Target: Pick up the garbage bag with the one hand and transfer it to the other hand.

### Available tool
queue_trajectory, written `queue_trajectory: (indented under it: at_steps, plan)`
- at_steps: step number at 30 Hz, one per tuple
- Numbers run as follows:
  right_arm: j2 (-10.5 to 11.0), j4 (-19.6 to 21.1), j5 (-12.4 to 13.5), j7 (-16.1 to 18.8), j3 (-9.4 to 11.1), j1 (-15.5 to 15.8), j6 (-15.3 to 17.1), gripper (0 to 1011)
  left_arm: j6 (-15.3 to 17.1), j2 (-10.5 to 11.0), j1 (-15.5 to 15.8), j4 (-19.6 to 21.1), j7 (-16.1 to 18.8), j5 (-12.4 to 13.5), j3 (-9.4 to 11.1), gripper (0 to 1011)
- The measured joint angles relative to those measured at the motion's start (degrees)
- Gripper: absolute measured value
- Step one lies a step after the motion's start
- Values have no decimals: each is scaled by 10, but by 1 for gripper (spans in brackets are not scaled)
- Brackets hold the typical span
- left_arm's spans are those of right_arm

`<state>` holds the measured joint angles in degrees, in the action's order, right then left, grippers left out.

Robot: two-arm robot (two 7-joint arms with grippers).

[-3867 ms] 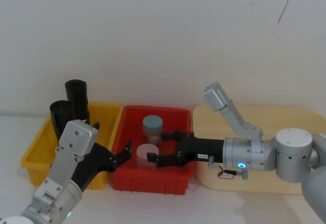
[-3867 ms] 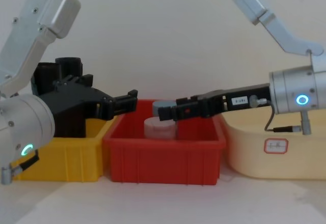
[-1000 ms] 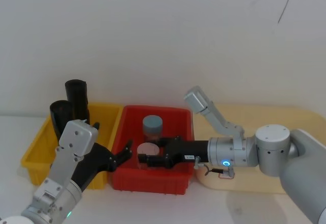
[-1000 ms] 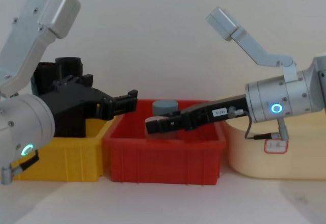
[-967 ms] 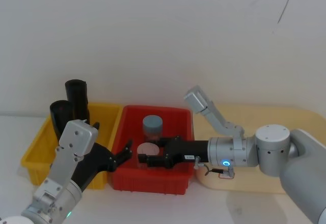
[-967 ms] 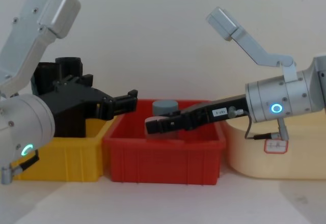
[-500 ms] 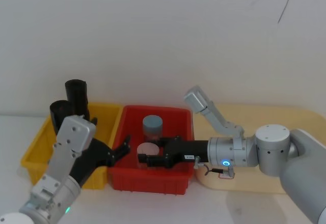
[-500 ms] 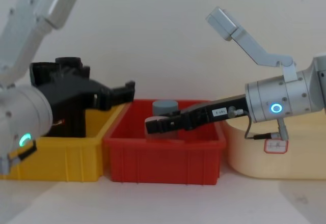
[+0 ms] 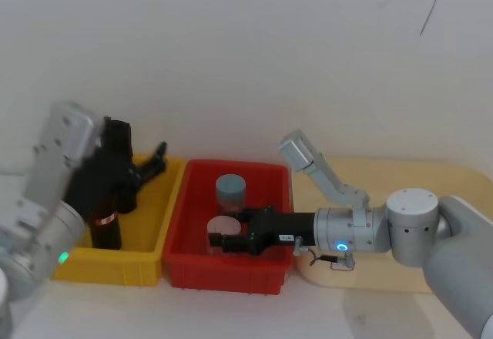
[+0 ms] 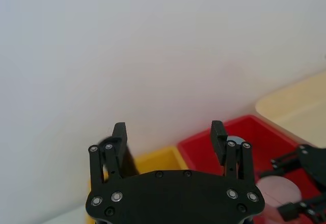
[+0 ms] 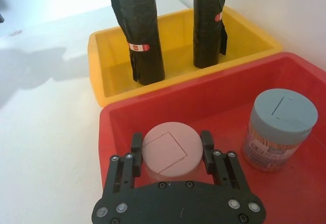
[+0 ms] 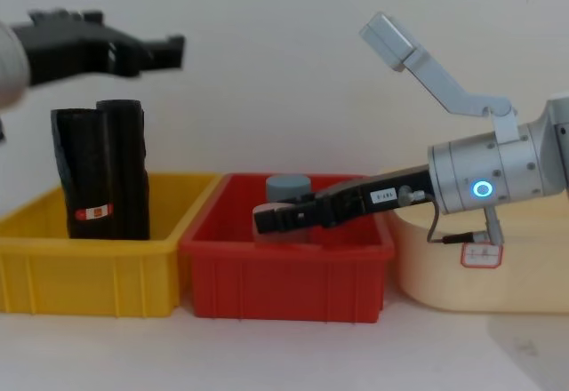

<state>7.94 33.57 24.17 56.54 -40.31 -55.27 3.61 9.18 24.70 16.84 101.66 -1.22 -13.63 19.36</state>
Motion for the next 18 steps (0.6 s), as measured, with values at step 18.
queue_trajectory:
  at_steps: [18]
  plan:
    - [0,0,0,0,0,0,0,650,103,55,-19,45,-70,-89,-99,1001]
